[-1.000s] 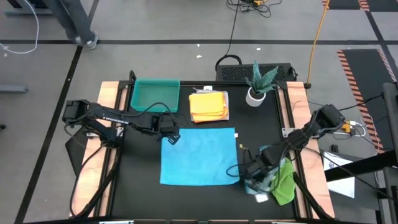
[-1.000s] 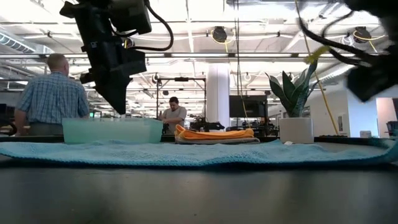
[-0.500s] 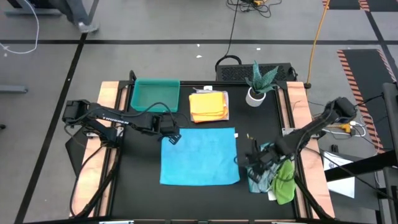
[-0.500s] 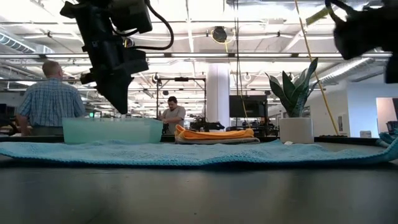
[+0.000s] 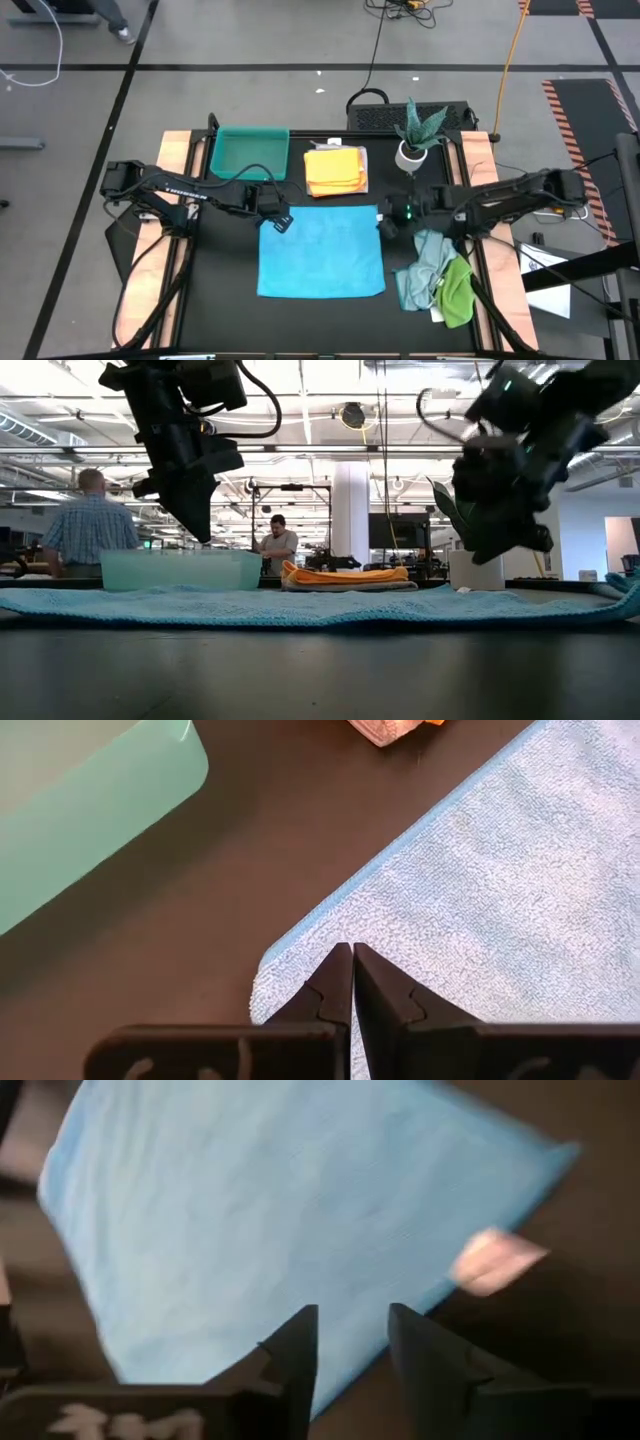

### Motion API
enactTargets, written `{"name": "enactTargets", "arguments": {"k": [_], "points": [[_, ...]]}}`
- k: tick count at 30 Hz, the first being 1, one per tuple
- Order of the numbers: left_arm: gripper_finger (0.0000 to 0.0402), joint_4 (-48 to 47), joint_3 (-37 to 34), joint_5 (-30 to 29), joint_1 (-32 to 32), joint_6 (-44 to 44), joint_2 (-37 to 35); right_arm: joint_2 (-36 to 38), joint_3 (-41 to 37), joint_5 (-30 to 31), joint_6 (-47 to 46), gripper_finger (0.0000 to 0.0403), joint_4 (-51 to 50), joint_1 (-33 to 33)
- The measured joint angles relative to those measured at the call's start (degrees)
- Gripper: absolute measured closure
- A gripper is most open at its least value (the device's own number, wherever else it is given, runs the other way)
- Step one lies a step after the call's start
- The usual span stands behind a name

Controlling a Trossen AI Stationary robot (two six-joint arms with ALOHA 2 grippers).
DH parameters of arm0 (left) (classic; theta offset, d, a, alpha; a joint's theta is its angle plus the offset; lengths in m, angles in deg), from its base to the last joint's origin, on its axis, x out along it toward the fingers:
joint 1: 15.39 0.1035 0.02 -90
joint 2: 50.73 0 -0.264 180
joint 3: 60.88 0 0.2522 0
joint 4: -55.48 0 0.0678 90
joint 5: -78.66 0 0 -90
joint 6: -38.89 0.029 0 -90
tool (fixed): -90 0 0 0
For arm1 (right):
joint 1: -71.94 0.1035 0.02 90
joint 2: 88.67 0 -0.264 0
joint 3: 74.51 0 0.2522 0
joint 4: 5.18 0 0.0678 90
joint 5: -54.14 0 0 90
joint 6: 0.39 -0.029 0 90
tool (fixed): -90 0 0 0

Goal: Fold microfiber towels
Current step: Fold the blue microfiber towel

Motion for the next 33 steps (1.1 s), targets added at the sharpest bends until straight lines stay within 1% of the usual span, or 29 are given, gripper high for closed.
{"name": "enactTargets", "arguments": {"k": [4,7,9,13,14,16,21,23,26,28,33], "points": [[0.0385,0.00,0.00,0.21,0.00,-0.62,0.00,0.02,-0.44,-4.77,4.77,0.0259,0.57,-7.66],[0.0385,0.01,0.00,0.74,0.02,-1.40,0.00,0.02,-0.44,-4.83,6.48,0.0253,1.34,-10.94],[0.0385,-0.11,0.00,2.25,0.28,-0.39,0.00,0.00,-0.44,-4.83,7.71,0.0253,1.36,-12.33],[0.0377,-0.48,0.00,8.81,2.33,2.97,0.04,-0.49,-0.44,-5.54,8.82,0.0254,1.50,-13.59],[0.0370,-0.56,0.00,10.34,3.17,3.68,0.13,-0.48,-0.44,-6.21,8.99,0.0254,1.68,-13.71],[0.0351,-1.98,0.00,11.59,4.84,4.57,0.22,-0.48,-0.44,-6.40,9.04,0.0254,1.62,-13.88],[0.0288,-11.29,0.00,10.87,9.74,3.31,0.22,-0.50,-0.44,-6.38,9.53,0.0254,1.62,-13.90],[0.0264,-13.22,-0.28,10.92,11.53,2.63,0.22,-0.48,-0.44,-6.40,9.92,0.0254,1.66,-13.90],[0.0236,-11.86,-1.81,13.22,13.64,2.05,0.22,-0.49,-0.44,-6.36,10.78,0.0254,2.22,-14.12],[0.0222,-9.18,-3.39,15.10,14.43,2.27,0.22,-0.50,-0.44,-6.31,11.55,0.0254,2.96,-14.43],[0.0207,-1.47,-7.54,20.00,15.10,1.86,0.22,-0.52,-0.41,-6.31,12.65,0.0254,3.80,-16.51]]}}
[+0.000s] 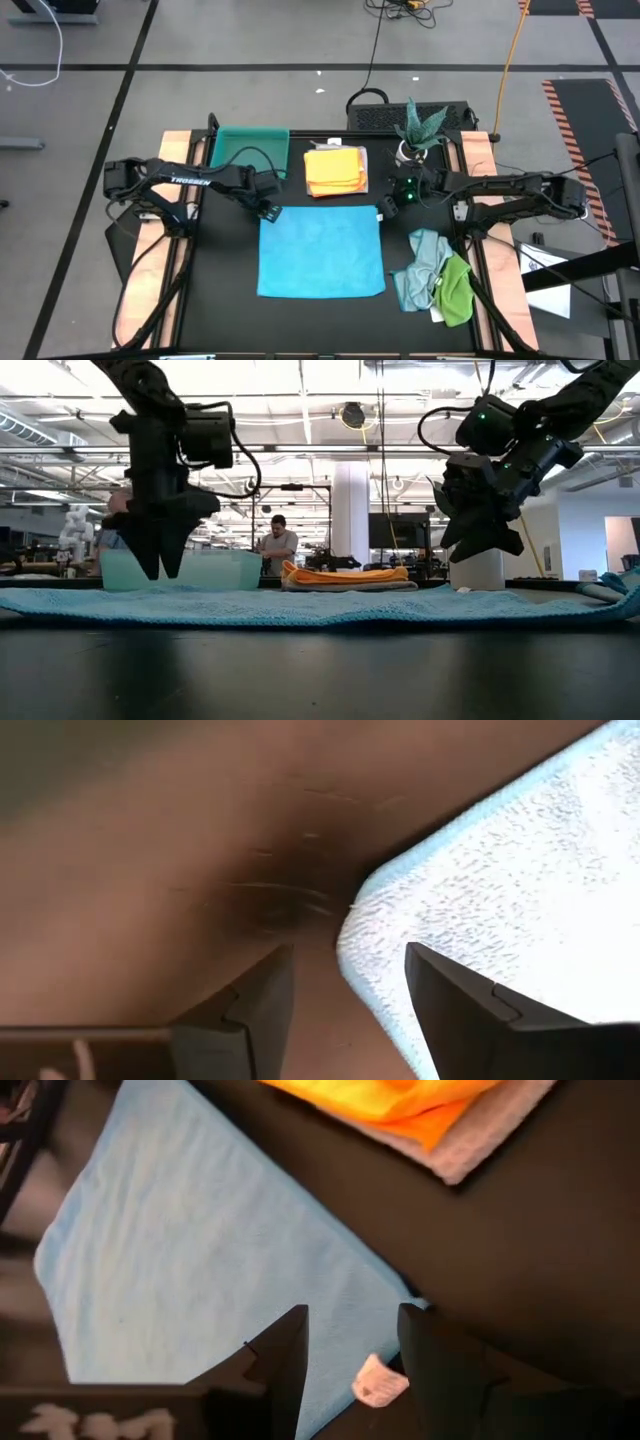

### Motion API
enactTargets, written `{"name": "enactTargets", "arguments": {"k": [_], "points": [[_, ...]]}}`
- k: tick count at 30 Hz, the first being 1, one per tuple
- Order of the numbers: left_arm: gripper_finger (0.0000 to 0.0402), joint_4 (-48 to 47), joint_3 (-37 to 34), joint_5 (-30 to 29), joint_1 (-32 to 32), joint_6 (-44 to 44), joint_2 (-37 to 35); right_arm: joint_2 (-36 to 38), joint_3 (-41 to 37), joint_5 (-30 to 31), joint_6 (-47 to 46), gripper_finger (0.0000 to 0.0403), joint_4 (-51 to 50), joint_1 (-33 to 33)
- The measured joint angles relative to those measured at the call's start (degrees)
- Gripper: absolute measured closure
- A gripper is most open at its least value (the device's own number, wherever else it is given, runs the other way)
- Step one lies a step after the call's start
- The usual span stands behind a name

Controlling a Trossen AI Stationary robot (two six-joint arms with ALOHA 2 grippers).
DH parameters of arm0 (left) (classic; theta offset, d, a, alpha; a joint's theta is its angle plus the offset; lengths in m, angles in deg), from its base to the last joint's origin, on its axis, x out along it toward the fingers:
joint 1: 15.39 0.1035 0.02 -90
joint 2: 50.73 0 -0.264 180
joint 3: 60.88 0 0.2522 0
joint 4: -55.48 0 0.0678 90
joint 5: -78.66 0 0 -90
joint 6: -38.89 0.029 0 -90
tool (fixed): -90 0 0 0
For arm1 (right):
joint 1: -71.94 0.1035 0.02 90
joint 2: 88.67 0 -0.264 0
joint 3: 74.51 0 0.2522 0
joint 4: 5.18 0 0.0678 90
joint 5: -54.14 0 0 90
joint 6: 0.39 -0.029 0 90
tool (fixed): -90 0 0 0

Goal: Fold microfiber towels
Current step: Fold the blue microfiber towel

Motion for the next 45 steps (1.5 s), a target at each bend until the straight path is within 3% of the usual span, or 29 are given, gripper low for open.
{"name": "enactTargets", "arguments": {"k": [4,16,23,30,37,45], "points": [[0.0207,1.24,-0.84,0.43,0.00,-0.19,0.00,-1.53,0.00,-0.15,0.87,0.0254,0.21,-1.49],[0.0210,2.02,-1.03,-1.19,0.00,-0.02,0.00,-16.41,0.15,-9.98,-0.21,0.0255,11.93,-1.93],[0.0210,2.17,-1.03,-2.04,0.00,0.18,0.00,-12.77,0.23,-10.49,-0.60,0.0255,11.15,-1.93],[0.0210,2.26,-1.03,-1.80,0.00,0.19,0.00,-5.74,0.22,-6.62,-0.06,0.0255,1.22,-1.93],[0.0211,2.85,-1.03,-1.71,0.00,0.26,0.00,-8.21,0.17,-4.10,2.24,0.0255,-1.94,-1.99],[0.0211,5.25,-1.07,-1.56,0.02,0.57,0.00,-13.26,0.17,-4.27,2.85,0.0255,6.72,-3.24]]}}
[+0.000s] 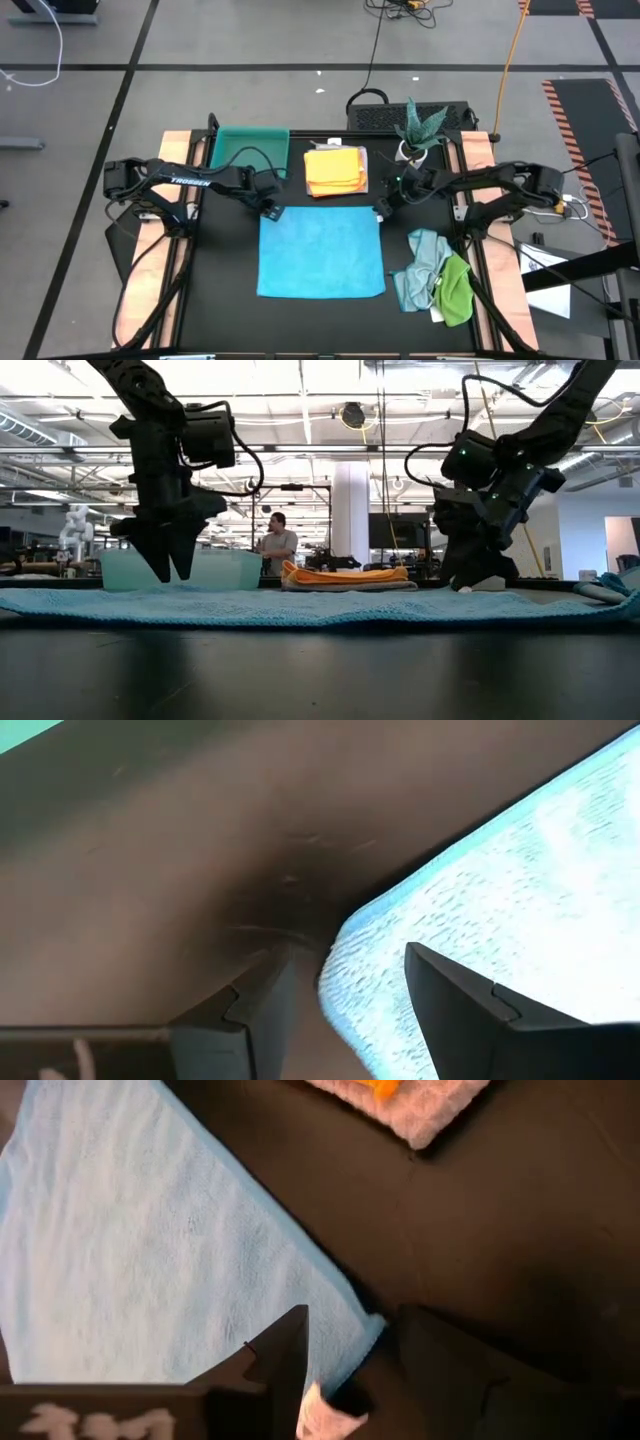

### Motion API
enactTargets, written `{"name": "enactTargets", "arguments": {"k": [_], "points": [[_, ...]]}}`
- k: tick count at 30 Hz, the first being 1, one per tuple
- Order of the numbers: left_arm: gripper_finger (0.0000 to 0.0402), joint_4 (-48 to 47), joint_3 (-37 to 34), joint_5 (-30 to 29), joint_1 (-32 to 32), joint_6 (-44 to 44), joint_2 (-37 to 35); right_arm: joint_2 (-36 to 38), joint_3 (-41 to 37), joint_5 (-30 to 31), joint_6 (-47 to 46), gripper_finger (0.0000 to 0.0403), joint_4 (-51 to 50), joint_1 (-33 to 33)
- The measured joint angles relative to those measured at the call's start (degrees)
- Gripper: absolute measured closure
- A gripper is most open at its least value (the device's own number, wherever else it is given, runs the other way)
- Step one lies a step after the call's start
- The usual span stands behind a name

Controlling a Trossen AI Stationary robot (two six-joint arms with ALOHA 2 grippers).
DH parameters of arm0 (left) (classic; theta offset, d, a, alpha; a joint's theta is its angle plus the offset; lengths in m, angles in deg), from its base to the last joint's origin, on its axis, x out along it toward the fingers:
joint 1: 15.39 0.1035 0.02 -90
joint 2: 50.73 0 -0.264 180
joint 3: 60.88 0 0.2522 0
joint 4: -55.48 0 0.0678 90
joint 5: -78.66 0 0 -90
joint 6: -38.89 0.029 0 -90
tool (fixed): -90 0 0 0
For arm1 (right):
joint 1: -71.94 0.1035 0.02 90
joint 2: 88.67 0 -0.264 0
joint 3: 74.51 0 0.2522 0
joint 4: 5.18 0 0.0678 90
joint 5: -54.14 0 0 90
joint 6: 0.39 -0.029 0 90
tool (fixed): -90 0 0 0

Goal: Fold microfiber towels
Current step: Fold the blue microfiber towel

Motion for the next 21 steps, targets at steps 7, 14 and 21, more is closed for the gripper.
{"name": "enactTargets", "arguments": {"k": [7,14,21], "points": [[0.0211,1.12,-0.65,0.03,0.02,-0.35,0.00,-1.62,0.20,-0.78,0.22,0.0255,0.76,0.02],[0.0211,7.95,-6.73,2.38,0.01,-4.01,-0.38,-1.48,0.08,-1.18,-0.19,0.0255,1.36,0.02],[0.0211,8.90,-6.33,1.52,-0.06,-4.07,-0.17,-1.51,0.04,-1.44,-0.46,0.0255,1.65,0.04]]}}
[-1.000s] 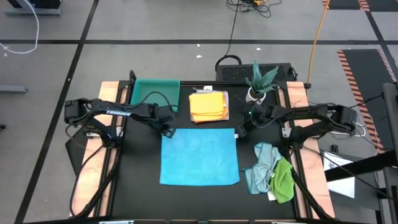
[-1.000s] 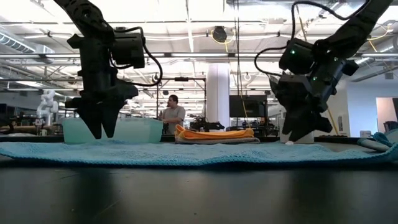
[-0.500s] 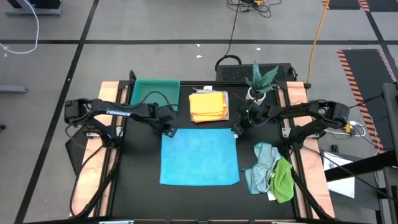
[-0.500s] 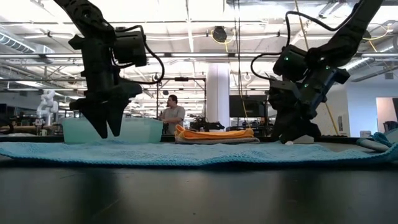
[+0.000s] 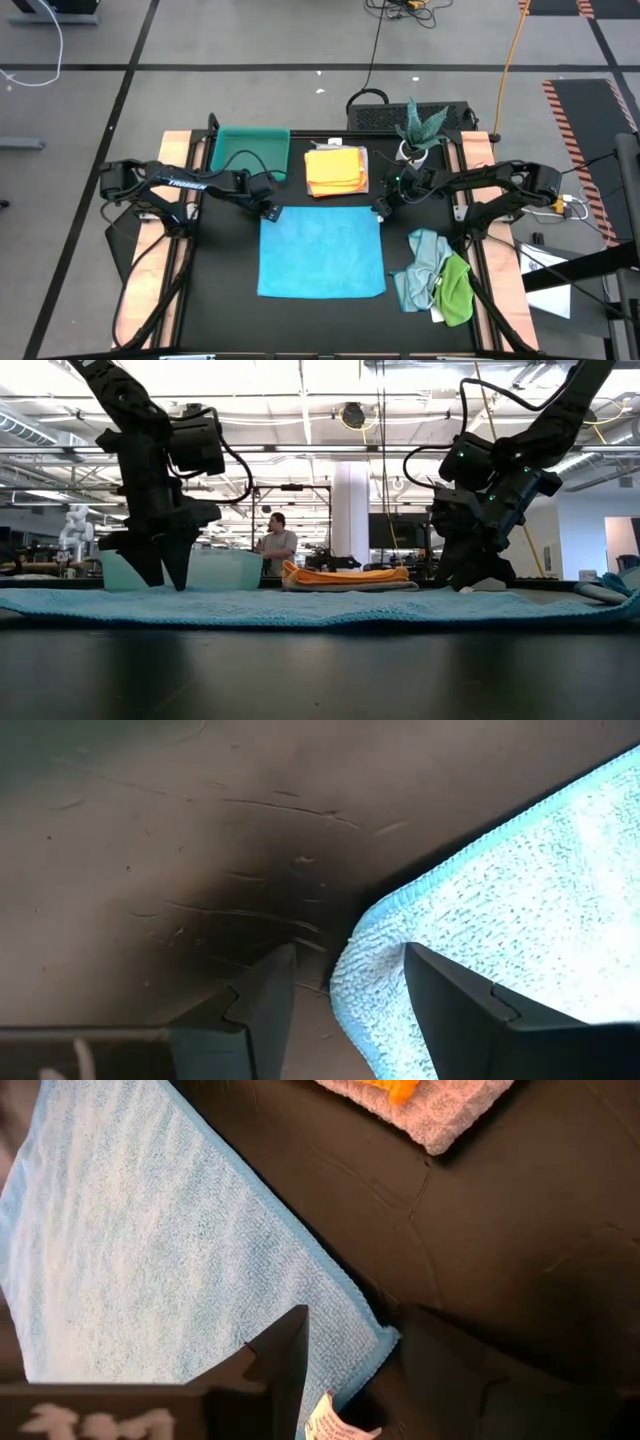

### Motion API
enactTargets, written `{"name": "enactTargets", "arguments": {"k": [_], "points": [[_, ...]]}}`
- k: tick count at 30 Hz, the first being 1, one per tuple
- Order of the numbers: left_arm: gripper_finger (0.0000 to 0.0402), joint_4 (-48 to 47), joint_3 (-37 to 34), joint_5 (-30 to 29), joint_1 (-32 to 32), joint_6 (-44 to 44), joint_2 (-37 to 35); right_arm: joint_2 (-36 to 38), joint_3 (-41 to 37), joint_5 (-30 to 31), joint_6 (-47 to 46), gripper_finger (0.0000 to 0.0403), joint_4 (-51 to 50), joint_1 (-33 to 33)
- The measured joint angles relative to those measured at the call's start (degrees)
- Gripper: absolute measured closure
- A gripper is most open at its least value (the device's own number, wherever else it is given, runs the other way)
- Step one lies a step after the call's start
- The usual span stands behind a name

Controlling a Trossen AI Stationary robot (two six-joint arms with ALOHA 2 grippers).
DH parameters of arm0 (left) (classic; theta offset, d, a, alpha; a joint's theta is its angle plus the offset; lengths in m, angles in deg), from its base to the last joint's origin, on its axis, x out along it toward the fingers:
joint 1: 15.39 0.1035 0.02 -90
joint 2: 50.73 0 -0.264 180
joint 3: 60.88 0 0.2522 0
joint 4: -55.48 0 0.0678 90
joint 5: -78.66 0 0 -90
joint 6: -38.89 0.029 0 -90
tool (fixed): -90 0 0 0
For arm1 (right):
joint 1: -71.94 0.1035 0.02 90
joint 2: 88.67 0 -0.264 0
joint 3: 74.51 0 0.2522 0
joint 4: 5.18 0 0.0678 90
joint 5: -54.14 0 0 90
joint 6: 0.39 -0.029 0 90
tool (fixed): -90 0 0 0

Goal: Fold microfiber towels
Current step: Fold the blue microfiber towel

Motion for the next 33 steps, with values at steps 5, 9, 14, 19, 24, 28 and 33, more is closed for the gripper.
{"name": "enactTargets", "arguments": {"k": [5,9,14,19,24,28,33], "points": [[0.0211,0.46,0.01,0.02,-0.06,0.02,0.06,0.00,-0.02,0.00,-0.02,0.0255,0.16,0.00],[0.0211,0.83,0.01,0.24,-0.11,-0.37,0.07,0.00,-0.04,0.02,-0.02,0.0255,0.36,0.01],[0.0213,1.27,0.01,0.81,-0.17,0.09,0.11,-0.04,-0.09,0.02,-0.04,0.0255,0.84,0.02],[0.0241,1.56,0.01,0.49,-0.17,0.04,0.11,-0.07,-0.09,0.08,-0.04,0.0274,0.93,0.02],[0.0283,1.88,0.01,-0.25,-0.20,0.02,0.17,-0.07,-0.09,0.09,0.02,0.0311,0.99,0.02],[0.0323,2.08,0.01,-1.17,-0.24,0.33,0.20,-0.07,-0.09,0.11,0.26,0.0354,1.23,0.02],[0.0387,2.67,0.01,-2.02,-0.31,1.49,0.22,-0.07,-0.09,0.17,1.72,0.0398,1.91,0.02]]}}
